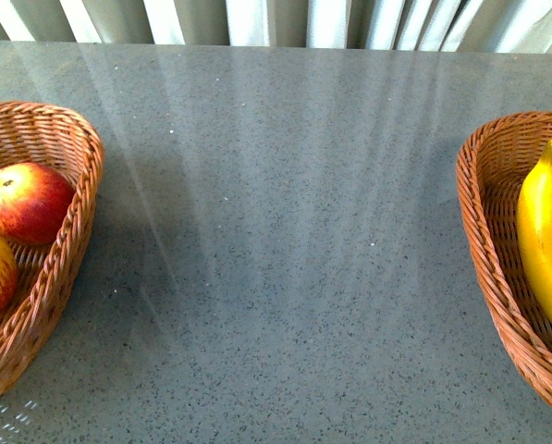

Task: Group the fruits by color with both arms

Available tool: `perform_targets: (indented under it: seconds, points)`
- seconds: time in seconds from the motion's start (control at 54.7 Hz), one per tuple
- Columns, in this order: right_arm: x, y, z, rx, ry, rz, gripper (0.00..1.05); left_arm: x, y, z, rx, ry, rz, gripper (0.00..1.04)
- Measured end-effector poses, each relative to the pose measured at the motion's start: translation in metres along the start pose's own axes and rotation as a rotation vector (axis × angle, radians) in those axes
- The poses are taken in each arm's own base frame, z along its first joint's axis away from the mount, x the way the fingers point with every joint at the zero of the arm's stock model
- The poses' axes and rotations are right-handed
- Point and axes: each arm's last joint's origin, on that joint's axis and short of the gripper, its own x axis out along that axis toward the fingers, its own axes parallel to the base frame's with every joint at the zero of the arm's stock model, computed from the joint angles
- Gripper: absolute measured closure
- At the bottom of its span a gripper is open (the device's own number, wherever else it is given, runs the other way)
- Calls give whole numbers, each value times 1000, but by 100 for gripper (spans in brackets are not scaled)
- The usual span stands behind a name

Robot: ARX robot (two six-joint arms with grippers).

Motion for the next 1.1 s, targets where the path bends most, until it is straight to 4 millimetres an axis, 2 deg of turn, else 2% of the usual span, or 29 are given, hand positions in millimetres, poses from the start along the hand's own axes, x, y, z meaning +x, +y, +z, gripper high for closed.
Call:
perform_targets:
  seconds: [0.201,0.402,0.475,0.548,0.603,0.676,0.749,0.895,1.096]
  points:
    - [-11,-2,8,10,-53,1,8,0,0,0,0,0,0,9]
    - [-10,-2,7,12,-53,5,9,0,0,0,0,0,0,9]
    - [-6,0,-4,27,-284,168,23,0,0,0,0,0,0,9]
    - [-17,3,-14,13,-450,221,35,0,0,0,0,0,0,9]
    - [-28,4,-10,10,-562,223,44,0,0,0,0,0,0,9]
    - [-38,3,-7,15,-627,206,54,0,0,0,0,0,0,9]
    - [-46,4,-12,13,-633,211,68,0,0,0,0,0,0,9]
    - [-63,13,-26,12,-619,202,103,0,0,0,0,0,0,9]
    - [-75,12,-34,14,-618,214,103,0,0,0,0,0,0,9]
